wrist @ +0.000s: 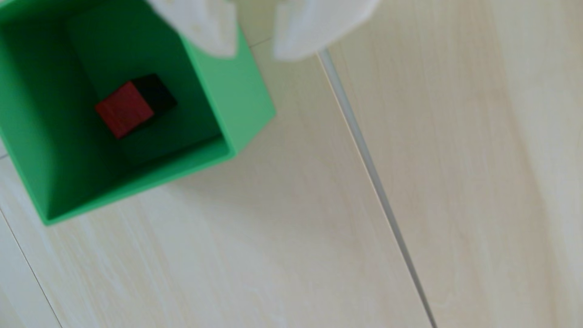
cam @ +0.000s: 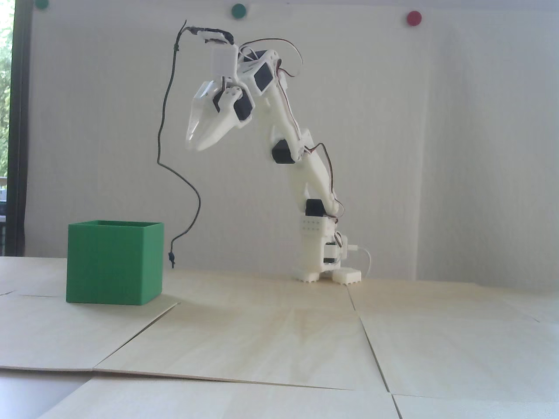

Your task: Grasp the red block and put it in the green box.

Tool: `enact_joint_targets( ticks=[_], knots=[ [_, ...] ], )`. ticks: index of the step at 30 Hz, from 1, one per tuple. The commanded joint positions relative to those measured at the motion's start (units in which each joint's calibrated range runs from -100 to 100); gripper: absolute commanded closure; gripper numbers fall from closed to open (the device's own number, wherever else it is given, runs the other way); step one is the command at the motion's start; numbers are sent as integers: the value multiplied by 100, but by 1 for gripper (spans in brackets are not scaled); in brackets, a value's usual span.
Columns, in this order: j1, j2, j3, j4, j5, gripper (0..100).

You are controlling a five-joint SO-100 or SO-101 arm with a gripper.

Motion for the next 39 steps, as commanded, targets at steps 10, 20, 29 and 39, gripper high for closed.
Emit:
enact_joint_targets(
  ticks=[10, 20, 29, 39],
  knots=[
    [-919, -811, -371, 182, -484, 98],
    [-1200, -1640, 561, 165, -495, 98],
    [-1257, -3330, 4758, -973, -510, 98],
    [-1739, -6149, 10277, -3494, -510, 98]
  ],
)
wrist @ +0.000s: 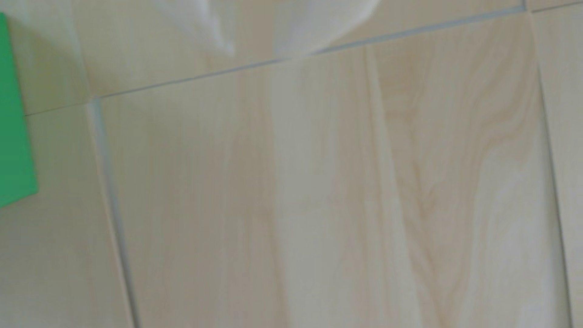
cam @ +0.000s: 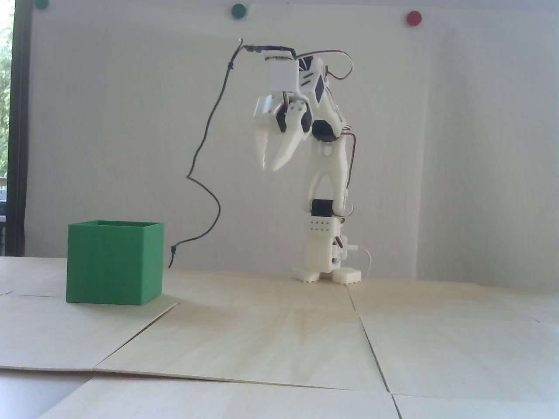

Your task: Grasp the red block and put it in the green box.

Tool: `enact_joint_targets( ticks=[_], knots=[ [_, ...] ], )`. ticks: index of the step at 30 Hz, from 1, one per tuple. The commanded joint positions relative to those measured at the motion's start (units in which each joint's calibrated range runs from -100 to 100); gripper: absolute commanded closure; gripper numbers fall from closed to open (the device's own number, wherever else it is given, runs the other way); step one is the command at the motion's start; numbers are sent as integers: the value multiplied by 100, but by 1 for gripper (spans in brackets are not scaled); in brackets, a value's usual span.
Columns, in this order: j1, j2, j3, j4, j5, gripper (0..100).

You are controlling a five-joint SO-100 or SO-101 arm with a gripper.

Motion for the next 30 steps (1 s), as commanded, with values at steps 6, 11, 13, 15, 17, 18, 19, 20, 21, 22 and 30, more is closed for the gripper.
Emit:
enact_joint_targets(
  ticks=[6, 11, 13, 15, 17, 18, 19, 20, 21, 22, 30],
  knots=[
    [-743, -3655, 5069, -1764, -28, 98],
    [-952, -5171, 7208, -2987, -28, 98],
    [-977, -5716, 7971, -3476, -28, 98],
    [-1001, -6127, 8530, -3771, -22, 98],
    [-1065, -6601, 9133, -4041, -22, 98],
    [-1113, -7003, 9577, -4159, -22, 98],
    [-1129, -7161, 9728, -4184, -22, 98],
    [-1154, -7366, 9923, -4193, -22, 98],
    [-1154, -7603, 10118, -4159, -22, 98],
    [-1162, -7856, 10313, -4150, -22, 98],
    [-1202, -8953, 11076, -3560, -17, 98]
  ],
)
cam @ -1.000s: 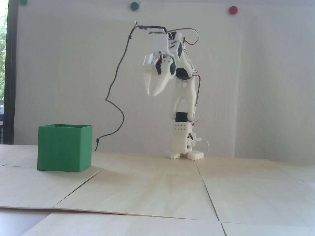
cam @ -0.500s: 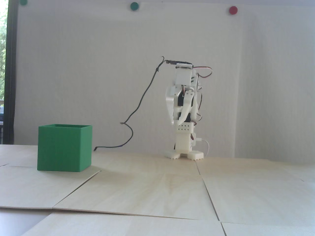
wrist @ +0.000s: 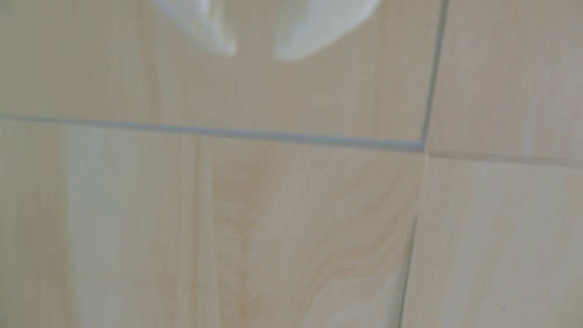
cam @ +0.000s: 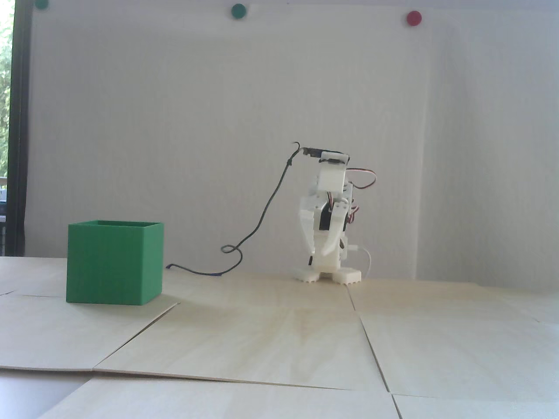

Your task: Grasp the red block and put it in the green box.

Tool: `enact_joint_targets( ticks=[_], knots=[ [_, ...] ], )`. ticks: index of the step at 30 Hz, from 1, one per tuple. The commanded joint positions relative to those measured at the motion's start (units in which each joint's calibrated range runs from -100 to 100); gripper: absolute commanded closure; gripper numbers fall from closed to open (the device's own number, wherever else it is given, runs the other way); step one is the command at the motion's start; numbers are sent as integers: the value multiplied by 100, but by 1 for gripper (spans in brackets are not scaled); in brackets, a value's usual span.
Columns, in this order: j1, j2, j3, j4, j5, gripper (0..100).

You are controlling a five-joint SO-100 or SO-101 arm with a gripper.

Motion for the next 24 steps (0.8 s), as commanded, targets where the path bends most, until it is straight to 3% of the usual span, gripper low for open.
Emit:
enact_joint_targets(
  ticks=[1, 24],
  knots=[
    [-41, -730, 83, 645, -38, 98],
    [-33, -793, 92, 3824, -12, 98]
  ],
)
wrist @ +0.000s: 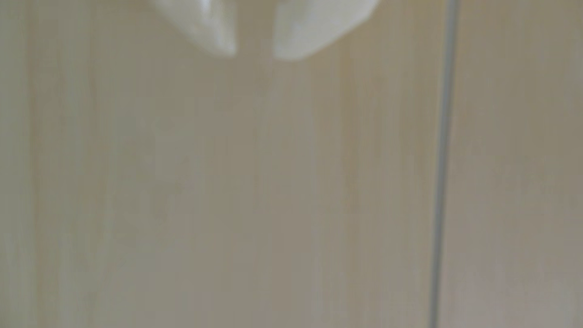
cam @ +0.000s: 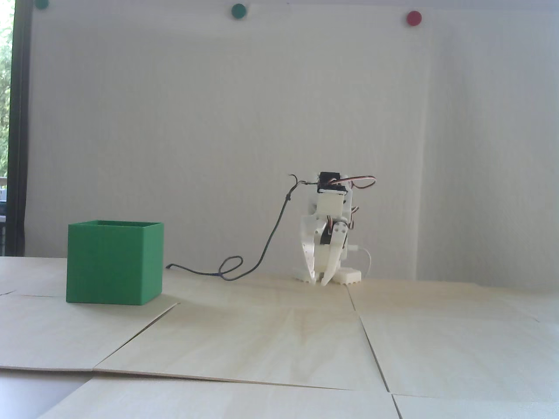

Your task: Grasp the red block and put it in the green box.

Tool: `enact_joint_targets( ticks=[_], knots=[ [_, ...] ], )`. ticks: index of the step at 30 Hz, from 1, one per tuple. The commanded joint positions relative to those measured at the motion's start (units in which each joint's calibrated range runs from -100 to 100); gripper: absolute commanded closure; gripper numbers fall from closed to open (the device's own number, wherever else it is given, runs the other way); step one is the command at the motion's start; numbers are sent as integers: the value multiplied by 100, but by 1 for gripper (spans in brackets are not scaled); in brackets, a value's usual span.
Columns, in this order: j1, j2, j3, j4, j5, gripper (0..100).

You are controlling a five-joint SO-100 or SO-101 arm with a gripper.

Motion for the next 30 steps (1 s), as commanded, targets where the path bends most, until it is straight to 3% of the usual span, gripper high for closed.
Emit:
enact_joint_targets(
  ticks=[1, 30],
  knots=[
    [-33, -96, 92, 538, -1, 98],
    [-8, -96, 92, 901, -27, 98]
  ],
)
